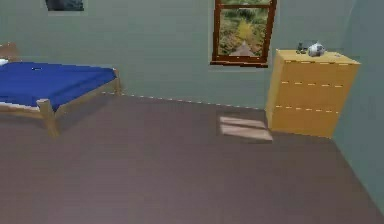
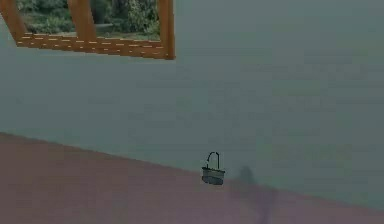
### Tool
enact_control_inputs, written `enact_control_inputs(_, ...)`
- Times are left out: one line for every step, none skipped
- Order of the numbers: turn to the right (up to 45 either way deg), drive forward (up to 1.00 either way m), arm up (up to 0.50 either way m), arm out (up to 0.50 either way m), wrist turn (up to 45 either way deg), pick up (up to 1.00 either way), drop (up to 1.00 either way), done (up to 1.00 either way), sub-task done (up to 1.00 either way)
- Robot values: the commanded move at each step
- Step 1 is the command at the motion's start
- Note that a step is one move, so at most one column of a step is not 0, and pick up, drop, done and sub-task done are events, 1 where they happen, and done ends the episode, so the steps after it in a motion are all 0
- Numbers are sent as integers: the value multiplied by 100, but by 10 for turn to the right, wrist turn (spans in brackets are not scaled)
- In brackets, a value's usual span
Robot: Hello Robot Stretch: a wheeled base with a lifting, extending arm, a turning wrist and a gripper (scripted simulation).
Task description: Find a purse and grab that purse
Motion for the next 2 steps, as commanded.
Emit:
enact_control_inputs(450,0,0,0,0,0,0,0,0)
enact_control_inputs(450,0,0,0,0,0,0,0,0)
